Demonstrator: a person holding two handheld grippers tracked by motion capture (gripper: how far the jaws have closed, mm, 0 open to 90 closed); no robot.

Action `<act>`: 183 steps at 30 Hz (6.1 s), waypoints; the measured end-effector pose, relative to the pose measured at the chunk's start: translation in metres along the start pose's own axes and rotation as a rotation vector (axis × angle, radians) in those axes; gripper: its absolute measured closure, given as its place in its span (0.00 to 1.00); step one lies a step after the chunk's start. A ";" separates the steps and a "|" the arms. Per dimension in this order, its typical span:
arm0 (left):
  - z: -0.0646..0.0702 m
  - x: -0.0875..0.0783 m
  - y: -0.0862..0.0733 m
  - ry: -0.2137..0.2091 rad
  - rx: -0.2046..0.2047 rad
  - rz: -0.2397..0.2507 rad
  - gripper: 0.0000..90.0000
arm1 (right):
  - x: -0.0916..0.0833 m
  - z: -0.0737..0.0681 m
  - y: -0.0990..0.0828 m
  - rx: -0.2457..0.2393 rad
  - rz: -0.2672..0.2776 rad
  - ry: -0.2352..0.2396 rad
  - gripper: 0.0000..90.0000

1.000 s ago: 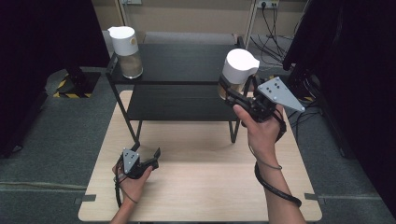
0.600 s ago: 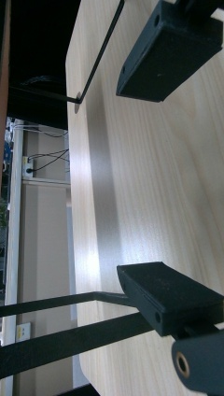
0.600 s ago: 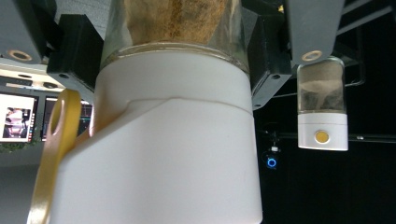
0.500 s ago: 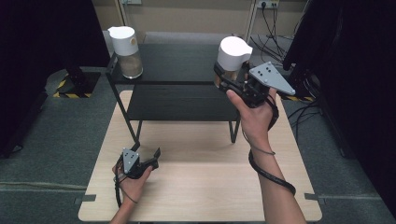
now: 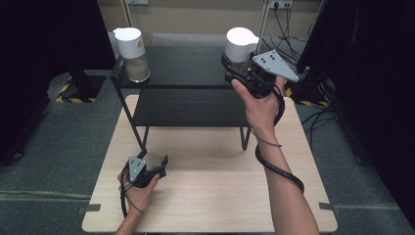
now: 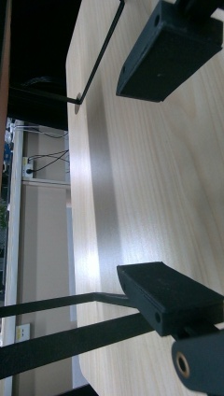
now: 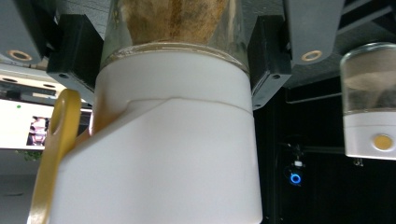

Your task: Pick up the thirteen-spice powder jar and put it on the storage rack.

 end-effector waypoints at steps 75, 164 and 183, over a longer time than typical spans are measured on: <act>0.001 0.001 0.000 -0.006 0.008 -0.001 0.13 | 0.001 0.024 -0.019 0.113 -0.082 0.017 0.15; 0.002 0.000 0.000 -0.002 0.017 0.003 0.13 | -0.165 0.047 -0.231 0.068 -0.478 0.060 0.13; 0.002 0.000 0.000 -0.001 0.013 0.006 0.13 | -0.172 0.048 -0.260 0.100 -0.484 0.045 0.13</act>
Point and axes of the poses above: each handheld gripper's, and its own axes: x roughly forward along the jaws, y roughly out of its top, z roughly to its right, the point moved 9 cm from there along x, roughly forward along the jaws, and after that the axes turned 10 degrees about x, right-handed, at the moved point
